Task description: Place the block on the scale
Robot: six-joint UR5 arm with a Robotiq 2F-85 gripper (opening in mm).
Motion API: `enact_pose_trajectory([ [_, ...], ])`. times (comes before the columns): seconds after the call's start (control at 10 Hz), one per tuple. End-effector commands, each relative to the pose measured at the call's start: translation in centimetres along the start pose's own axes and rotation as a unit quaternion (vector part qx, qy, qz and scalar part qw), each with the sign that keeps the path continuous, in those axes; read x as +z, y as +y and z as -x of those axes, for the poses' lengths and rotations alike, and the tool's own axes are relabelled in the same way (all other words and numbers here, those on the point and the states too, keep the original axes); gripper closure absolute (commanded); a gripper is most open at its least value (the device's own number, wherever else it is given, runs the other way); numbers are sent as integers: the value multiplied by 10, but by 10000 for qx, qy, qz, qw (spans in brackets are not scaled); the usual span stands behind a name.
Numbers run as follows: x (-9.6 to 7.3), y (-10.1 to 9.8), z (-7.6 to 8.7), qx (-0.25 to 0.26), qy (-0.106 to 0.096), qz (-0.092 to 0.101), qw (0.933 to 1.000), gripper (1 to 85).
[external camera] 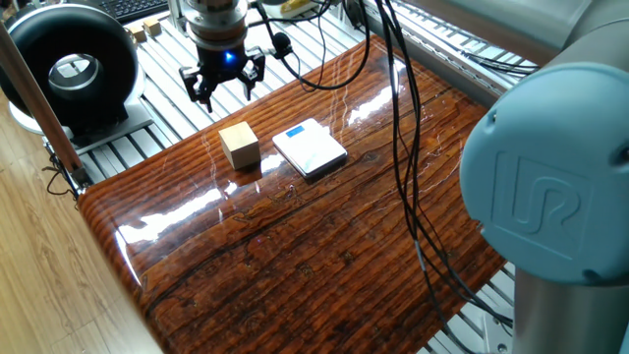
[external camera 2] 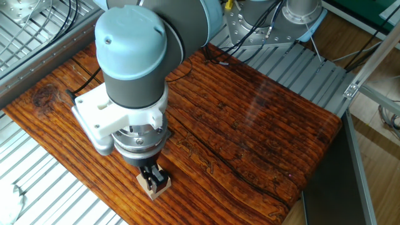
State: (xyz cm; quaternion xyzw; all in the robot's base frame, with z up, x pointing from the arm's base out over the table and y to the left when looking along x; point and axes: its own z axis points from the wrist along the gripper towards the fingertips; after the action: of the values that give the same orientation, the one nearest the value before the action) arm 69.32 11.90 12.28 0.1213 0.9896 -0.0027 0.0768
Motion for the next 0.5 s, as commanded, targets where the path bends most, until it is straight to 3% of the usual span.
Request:
enact_pose_trajectory([
  [0.0,-1,5,11,-118,-201,113,9997,210],
  [0.2,-1,4,10,-68,-184,87,9998,210],
  [0.4,-1,0,2,-163,-25,25,9999,243],
])
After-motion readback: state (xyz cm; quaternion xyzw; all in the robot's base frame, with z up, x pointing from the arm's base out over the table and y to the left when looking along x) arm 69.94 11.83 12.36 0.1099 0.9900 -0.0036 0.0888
